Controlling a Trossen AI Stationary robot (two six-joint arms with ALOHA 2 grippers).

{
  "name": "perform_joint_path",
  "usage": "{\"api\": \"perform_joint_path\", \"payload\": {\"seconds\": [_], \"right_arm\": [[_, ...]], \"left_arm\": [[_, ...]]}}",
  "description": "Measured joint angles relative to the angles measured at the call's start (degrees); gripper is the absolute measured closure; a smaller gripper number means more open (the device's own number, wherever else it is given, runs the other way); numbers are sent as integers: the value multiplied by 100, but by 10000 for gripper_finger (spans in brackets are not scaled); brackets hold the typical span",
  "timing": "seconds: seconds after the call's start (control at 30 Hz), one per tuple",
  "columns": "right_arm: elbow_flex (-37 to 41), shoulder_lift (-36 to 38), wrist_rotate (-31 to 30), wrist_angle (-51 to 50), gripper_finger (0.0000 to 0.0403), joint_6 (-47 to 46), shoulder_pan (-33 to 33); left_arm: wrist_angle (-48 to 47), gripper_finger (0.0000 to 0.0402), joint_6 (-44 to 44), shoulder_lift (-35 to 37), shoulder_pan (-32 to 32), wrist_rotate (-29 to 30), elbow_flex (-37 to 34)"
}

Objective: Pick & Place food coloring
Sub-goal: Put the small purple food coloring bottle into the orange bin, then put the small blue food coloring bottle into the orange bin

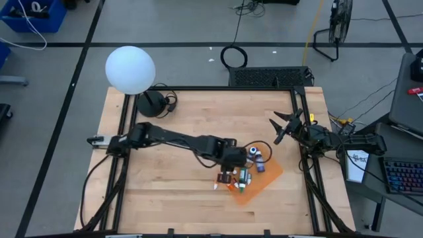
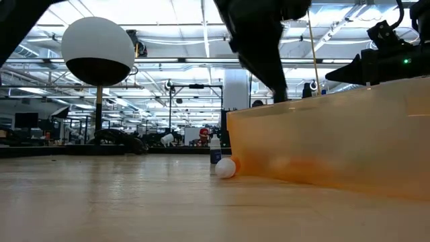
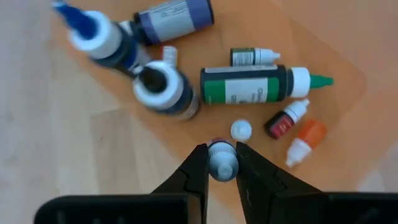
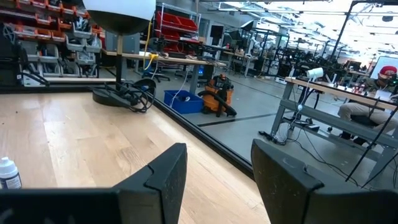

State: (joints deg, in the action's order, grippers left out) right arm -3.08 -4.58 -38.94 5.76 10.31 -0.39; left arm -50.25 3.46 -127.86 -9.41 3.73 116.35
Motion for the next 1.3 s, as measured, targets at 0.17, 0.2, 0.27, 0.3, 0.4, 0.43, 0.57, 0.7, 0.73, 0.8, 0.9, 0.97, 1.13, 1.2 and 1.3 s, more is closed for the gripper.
{"api": "perform_joint_path", "payload": {"seconds": [0.17, 0.2, 0.27, 0.3, 0.4, 0.43, 0.57, 0.7, 0.73, 0.8, 0.9, 0.97, 1.13, 1.2, 1.3], "right_arm": [[0, 2, 1, -1, 236, 1, 0], [1, 2, 0, 0, 236, 0, 0], [0, 2, 1, 0, 236, 1, -1], [0, 2, 0, -1, 236, 1, 0], [-1, 2, 0, -2, 236, 2, -1], [-1, 2, 0, 0, 236, 0, -1], [1, 2, 0, 0, 236, 2, 1], [0, 0, 1, -2, 236, 1, -1], [0, 0, 2, -1, 236, 1, -1], [0, 0, 1, -2, 236, 0, 0], [0, 2, 1, -1, 236, 0, -1], [0, 0, 0, -2, 236, 0, 0], [-1, 0, 2, 0, 236, 2, 1], [-1, 0, 0, -1, 236, 0, 0], [0, 0, 1, -2, 236, 0, 0]], "left_arm": [[61, 344, 52, -376, 88, -105, 49], [58, 344, 34, -440, 115, -136, 49], [78, 344, 9, -545, 160, -200, 51], [105, 344, 10, -599, 183, -253, 51], [152, 344, 16, -734, 201, -288, 57], [153, 344, 16, -780, 205, -332, 57], [263, 344, 22, -900, 211, -479, 57], [323, 344, 4, -938, 212, -531, 62], [340, 344, -27, -940, 212, -531, 62], [364, 339, -111, -942, 211, -525, 62], [377, 290, -128, -944, 210, -527, 62], [375, 251, -167, -959, 207, -525, 56], [361, 185, -224, -900, 210, -521, 49], [371, 169, -233, -800, 210, -521, 49], [373, 155, -248, -567, 211, -517, 49]]}}
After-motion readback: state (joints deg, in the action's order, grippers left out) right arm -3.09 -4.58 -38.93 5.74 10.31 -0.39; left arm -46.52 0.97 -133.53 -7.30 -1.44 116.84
